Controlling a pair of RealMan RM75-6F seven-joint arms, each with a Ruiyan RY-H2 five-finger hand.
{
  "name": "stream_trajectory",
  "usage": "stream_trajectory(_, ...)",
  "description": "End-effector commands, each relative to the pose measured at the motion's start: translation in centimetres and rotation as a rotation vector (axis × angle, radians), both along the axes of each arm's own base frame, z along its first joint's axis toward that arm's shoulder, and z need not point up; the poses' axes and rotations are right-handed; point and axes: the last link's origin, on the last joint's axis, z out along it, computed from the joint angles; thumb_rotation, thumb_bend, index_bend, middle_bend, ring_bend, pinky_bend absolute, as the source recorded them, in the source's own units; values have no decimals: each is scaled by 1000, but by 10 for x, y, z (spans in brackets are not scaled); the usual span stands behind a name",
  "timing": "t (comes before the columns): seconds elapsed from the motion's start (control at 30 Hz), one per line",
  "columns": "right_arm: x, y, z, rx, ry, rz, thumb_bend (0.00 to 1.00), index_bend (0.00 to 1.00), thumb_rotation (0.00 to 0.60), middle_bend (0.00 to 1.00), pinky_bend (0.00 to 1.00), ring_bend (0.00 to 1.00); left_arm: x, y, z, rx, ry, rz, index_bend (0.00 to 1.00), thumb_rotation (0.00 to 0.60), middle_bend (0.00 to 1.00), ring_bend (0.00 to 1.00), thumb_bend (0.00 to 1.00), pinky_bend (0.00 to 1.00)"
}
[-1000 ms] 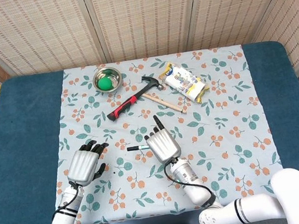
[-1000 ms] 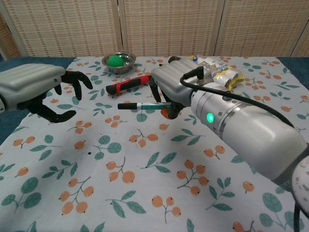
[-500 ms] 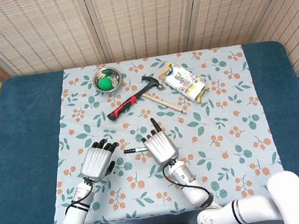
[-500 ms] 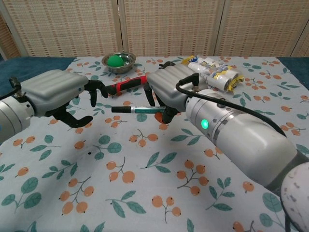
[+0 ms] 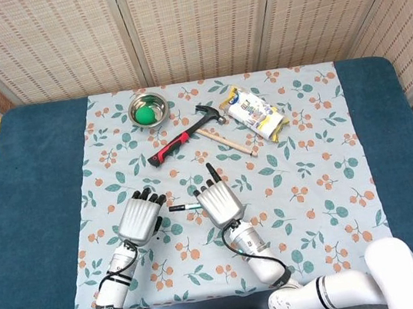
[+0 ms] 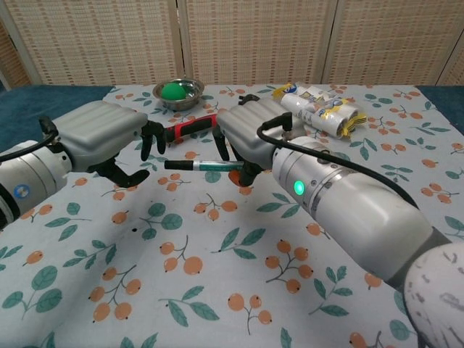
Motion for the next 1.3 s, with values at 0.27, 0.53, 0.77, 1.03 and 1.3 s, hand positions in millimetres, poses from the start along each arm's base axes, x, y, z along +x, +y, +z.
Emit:
stream_trajectory(0.27, 4, 2, -4, 6, -22, -7, 440, 885, 600, 683, 0, 405, 6, -2, -10, 1, 24, -13, 400, 600, 487, 296, 360, 395)
stream_trajectory(0.53, 5, 3, -7, 9, -22, -14, 441, 885, 600, 683, 0, 405, 10, -3, -13, -12, -23, 3, 429, 600, 515, 322, 357, 402)
stream_trajectory(0.77, 6, 5, -11, 13, -27, -15, 441, 885, 600, 683, 6, 409, 10, -3, -15, -2, -49, 12, 453, 600, 548, 352, 355, 416)
stream_trajectory(1.03, 10, 7, -10, 10, -33, -13, 441, 885, 600, 683, 7, 409, 13, -3, -17, 4, -42, -4, 458, 600, 554, 355, 372, 417)
stream_trajectory(1.3, 12, 10, -13, 20, -37, -13, 441, 885, 600, 683, 7, 409, 15, -6, -16, 8, -50, -17, 488, 600, 581, 373, 372, 427)
